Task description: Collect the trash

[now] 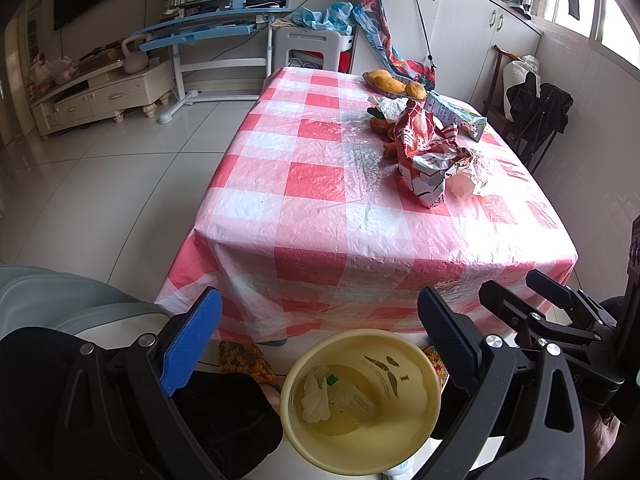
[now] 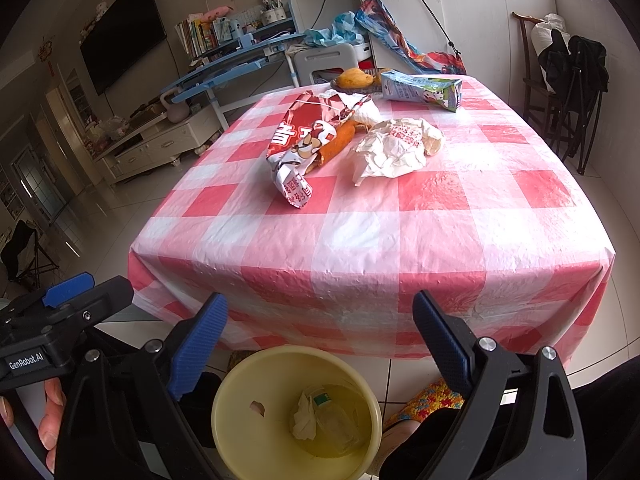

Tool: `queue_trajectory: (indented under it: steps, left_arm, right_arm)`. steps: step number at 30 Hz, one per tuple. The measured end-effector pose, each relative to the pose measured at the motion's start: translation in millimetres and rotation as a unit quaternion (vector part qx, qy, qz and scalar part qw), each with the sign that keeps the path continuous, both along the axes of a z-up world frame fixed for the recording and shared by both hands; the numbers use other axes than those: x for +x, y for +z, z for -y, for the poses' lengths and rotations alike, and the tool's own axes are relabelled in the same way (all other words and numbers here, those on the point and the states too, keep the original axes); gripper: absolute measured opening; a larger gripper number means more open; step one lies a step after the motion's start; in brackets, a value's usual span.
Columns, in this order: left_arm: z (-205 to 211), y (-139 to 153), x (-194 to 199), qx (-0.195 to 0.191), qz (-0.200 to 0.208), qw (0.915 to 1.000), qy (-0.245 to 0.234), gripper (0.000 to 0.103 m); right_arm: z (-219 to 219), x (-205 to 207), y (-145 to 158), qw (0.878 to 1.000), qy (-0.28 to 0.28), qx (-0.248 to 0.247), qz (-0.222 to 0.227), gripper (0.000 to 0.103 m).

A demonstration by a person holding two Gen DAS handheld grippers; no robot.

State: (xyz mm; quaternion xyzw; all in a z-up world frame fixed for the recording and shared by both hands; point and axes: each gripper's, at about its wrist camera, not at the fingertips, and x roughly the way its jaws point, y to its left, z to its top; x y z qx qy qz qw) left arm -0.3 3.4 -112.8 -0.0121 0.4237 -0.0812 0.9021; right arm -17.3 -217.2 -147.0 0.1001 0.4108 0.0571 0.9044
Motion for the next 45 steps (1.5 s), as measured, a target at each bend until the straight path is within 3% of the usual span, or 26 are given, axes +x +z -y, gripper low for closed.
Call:
queue_trajectory:
  steps: [45]
  left_arm:
    - [-0.8, 0.0, 0.1, 0.000, -0.001, 1.0000, 0.001, 0.095]
  right_arm:
    - [-2.4, 1.4, -0.2, 1.000, 0.002, -0.001, -0.002, 0.090]
